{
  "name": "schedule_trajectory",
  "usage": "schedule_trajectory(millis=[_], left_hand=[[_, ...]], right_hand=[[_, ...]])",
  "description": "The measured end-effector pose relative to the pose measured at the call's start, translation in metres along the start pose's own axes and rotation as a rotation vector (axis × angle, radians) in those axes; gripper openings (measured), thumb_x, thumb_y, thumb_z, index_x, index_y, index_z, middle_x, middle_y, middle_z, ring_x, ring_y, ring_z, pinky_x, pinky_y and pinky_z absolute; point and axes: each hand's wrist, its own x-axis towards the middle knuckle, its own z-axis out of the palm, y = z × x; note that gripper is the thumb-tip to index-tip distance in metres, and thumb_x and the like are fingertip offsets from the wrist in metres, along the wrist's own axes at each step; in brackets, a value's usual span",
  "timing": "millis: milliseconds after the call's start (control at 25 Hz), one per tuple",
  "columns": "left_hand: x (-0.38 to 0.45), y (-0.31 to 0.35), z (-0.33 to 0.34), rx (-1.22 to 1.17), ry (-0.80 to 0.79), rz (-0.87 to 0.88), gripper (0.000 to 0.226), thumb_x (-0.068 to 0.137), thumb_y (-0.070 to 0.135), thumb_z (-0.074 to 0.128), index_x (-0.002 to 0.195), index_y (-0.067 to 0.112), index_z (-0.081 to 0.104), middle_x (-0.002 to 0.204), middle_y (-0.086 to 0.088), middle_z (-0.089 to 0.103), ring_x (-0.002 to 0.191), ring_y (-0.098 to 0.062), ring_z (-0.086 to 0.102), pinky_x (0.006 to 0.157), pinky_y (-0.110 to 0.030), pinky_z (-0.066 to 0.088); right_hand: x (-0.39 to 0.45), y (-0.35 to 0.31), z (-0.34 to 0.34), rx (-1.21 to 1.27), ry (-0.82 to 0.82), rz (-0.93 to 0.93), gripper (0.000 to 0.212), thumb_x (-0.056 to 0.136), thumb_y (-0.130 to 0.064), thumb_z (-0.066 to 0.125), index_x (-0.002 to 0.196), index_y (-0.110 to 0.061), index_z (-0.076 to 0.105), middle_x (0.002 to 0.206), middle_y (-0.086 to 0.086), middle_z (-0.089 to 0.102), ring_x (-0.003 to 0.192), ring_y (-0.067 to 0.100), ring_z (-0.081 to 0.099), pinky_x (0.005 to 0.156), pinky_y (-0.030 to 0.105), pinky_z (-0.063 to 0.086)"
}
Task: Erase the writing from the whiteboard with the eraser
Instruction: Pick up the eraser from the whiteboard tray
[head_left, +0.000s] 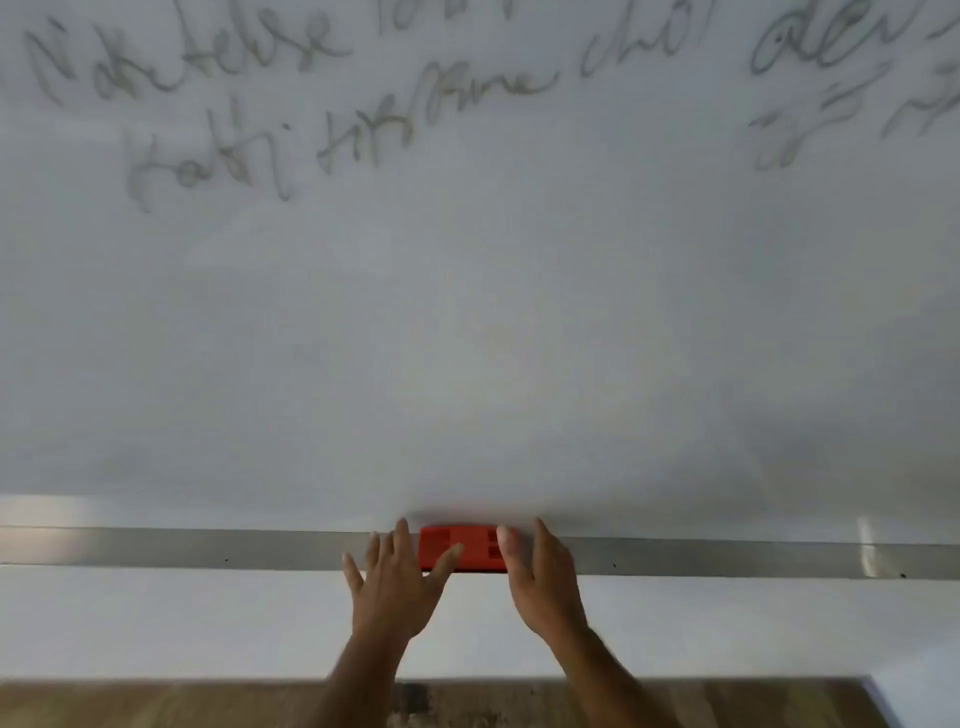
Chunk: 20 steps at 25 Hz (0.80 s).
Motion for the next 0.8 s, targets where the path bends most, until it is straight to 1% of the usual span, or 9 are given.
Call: schedule_trajectory(millis=[80,240,400,480,560,640,680,720,800], left_hand=[[0.004,0.002,0.005,-0.027,-0.031,0.009,0.104,0.087,0.086,0.023,0.163,0.016,0.009,0.17,-0.001,0.023,0.16,-0.023,0.007,0.125,-0.059,-0.007],[0.0,0.007,0.011,-0.059,-0.069,0.025,0.1,0.087,0.085,0.024,0.161,0.019,0.012,0.161,0.001,0.04,0.158,-0.023,0.015,0.123,-0.06,-0.009],[-0.005,0.011,0.009,-0.162,-0.048,0.001,0.094,0.089,0.08,0.035,0.159,0.019,0.017,0.155,0.003,0.047,0.153,-0.019,0.027,0.125,-0.059,-0.003],[-0.008,0.014,0.006,-0.214,-0.01,0.012,0.093,0.091,0.071,0.048,0.159,0.017,0.017,0.154,0.003,0.047,0.15,-0.019,0.033,0.126,-0.056,0.004],[-0.013,0.021,0.001,-0.301,0.1,0.084,0.09,0.088,0.056,0.066,0.157,0.017,0.024,0.151,0.0,0.049,0.143,-0.022,0.043,0.124,-0.05,0.021],[-0.022,0.031,-0.01,-0.429,0.241,0.171,0.091,0.08,0.036,0.08,0.155,0.015,0.032,0.149,-0.004,0.05,0.136,-0.027,0.049,0.115,-0.044,0.038],[-0.027,0.036,-0.017,-0.475,0.304,0.207,0.092,0.078,0.027,0.083,0.155,0.014,0.035,0.148,-0.006,0.049,0.135,-0.028,0.05,0.113,-0.043,0.042],[-0.029,0.042,-0.025,-0.499,0.362,0.239,0.092,0.078,0.021,0.085,0.155,0.013,0.036,0.148,-0.007,0.049,0.135,-0.028,0.051,0.112,-0.044,0.044],[-0.034,0.055,-0.044,-0.523,0.478,0.314,0.09,0.079,0.015,0.085,0.155,0.011,0.037,0.146,-0.009,0.05,0.135,-0.029,0.051,0.111,-0.046,0.046]], right_hand=[[0.004,0.0,0.008,0.04,-0.006,-0.006,0.075,0.087,-0.078,0.022,0.132,-0.025,0.051,0.128,-0.001,0.064,0.12,0.021,0.058,0.11,0.045,0.046],[0.002,-0.004,0.019,0.097,-0.075,0.036,0.059,0.092,-0.072,0.028,0.127,-0.03,0.051,0.123,-0.007,0.067,0.116,0.021,0.06,0.112,0.048,0.042],[0.001,-0.008,0.012,0.256,-0.05,0.048,0.06,0.088,-0.073,0.032,0.119,-0.029,0.056,0.112,-0.007,0.069,0.104,0.014,0.065,0.093,0.035,0.054],[-0.001,-0.013,0.008,0.29,0.012,0.012,0.055,0.089,-0.069,0.039,0.121,-0.027,0.058,0.11,-0.008,0.069,0.105,0.014,0.066,0.089,0.031,0.055],[-0.007,-0.018,0.004,0.28,0.098,-0.054,0.048,0.094,-0.049,0.062,0.133,-0.023,0.053,0.121,-0.006,0.063,0.113,0.014,0.061,0.093,0.026,0.052],[-0.014,-0.022,-0.004,0.224,0.191,-0.176,0.078,0.083,-0.028,0.081,0.148,-0.014,0.041,0.131,-0.003,0.049,0.121,0.009,0.05,0.098,0.016,0.042],[-0.017,-0.026,-0.01,0.184,0.23,-0.237,0.09,0.077,-0.024,0.086,0.151,-0.011,0.036,0.133,-0.002,0.043,0.122,0.007,0.045,0.099,0.013,0.039],[-0.017,-0.031,-0.017,0.142,0.269,-0.295,0.097,0.074,-0.022,0.089,0.153,-0.011,0.034,0.133,-0.002,0.039,0.122,0.005,0.043,0.099,0.012,0.039],[-0.017,-0.048,-0.034,0.088,0.386,-0.413,0.097,0.07,-0.022,0.092,0.151,-0.013,0.038,0.134,0.001,0.037,0.121,0.008,0.045,0.098,0.016,0.045]])
